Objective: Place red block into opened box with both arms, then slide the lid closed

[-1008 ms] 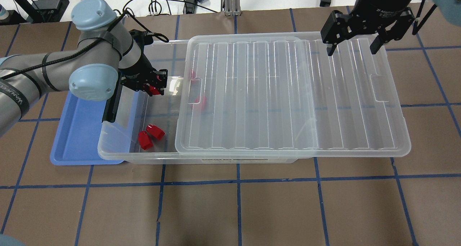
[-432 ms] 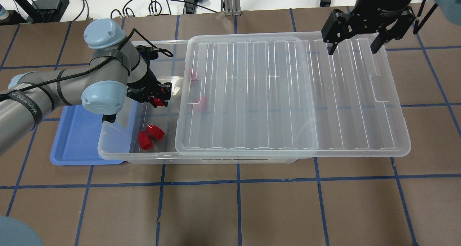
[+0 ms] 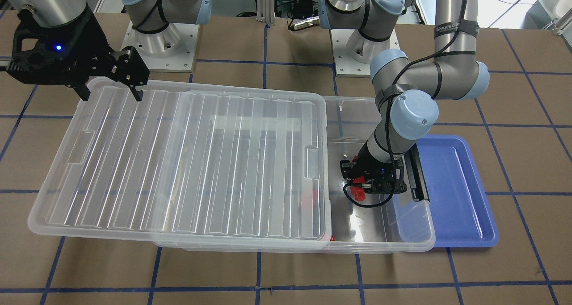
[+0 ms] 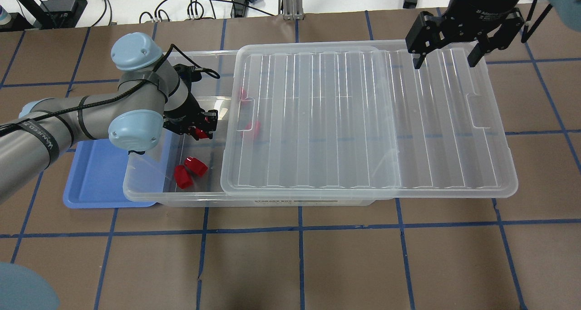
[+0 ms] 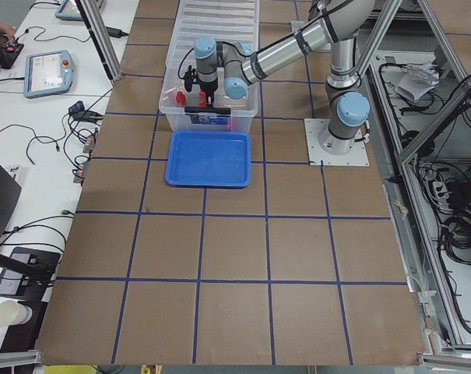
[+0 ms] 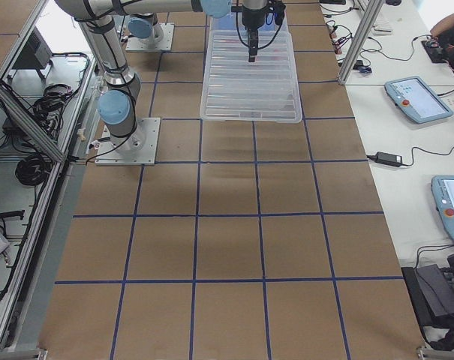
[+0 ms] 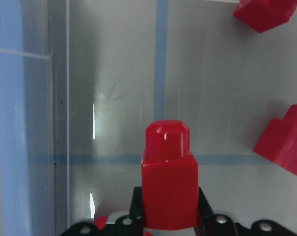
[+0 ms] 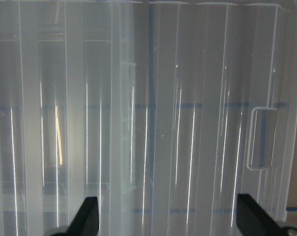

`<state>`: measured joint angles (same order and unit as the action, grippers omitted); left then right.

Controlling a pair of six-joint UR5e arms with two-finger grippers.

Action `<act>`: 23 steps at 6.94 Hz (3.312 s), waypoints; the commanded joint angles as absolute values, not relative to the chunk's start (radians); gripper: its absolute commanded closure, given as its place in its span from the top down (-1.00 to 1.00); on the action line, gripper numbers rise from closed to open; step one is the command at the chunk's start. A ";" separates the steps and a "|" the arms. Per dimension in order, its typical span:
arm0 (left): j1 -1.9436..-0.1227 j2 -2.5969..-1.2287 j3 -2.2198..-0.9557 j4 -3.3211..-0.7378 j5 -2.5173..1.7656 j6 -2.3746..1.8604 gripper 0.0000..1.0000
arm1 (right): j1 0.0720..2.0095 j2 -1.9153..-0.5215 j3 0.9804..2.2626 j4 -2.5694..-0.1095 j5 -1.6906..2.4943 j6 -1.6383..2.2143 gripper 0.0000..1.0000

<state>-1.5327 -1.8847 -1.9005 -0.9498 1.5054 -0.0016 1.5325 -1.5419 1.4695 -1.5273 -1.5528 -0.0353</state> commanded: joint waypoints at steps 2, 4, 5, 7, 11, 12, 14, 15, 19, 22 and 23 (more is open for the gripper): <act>-1.536 -1.894 -1.895 -0.945 1.541 0.002 0.68 | 1.532 -1.542 1.470 -1.528 -1.552 -0.035 1.00; -1.542 -1.861 -1.847 -0.962 1.542 -0.005 1.00 | 1.532 -1.542 1.471 -1.528 -1.554 -0.037 1.00; -1.548 -1.844 -1.807 -1.020 1.542 -0.008 1.00 | 1.532 -1.542 1.473 -1.528 -1.554 -0.037 1.00; -1.551 -1.794 -1.700 -1.209 1.542 -0.009 1.00 | 1.504 -1.540 1.471 -1.531 -1.555 -0.064 1.00; -1.552 -1.660 -1.496 -1.572 1.543 0.001 1.00 | 1.180 -1.528 1.485 -1.508 -1.578 -0.274 1.00; -1.552 -1.646 -1.499 -1.574 1.587 0.009 1.00 | 1.104 -1.514 1.505 -1.509 -1.580 -0.460 1.00; -1.552 -1.632 -1.496 -1.572 1.612 0.069 1.00 | 1.026 -1.470 1.567 -1.549 -1.648 -0.532 1.00; -1.552 -1.623 -1.497 -1.575 1.611 0.071 1.00 | 1.025 -1.471 1.642 -1.630 -1.654 -0.537 0.99; -1.534 -1.580 -1.508 -1.586 1.604 0.077 1.00 | 1.042 -1.477 1.793 -1.787 -1.640 -0.519 1.00; -1.536 -1.607 -1.496 -1.582 1.608 0.069 1.00 | 1.135 -1.473 1.795 -1.813 -1.631 -0.445 1.00; -1.536 -1.597 -1.506 -1.585 1.606 0.069 1.00 | 1.137 -1.470 1.795 -1.812 -1.629 -0.442 1.00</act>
<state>-1.5358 -1.5988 -1.4991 -1.5839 1.6073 0.0705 1.1235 -1.4732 1.7940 -1.8067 -1.6305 -0.4525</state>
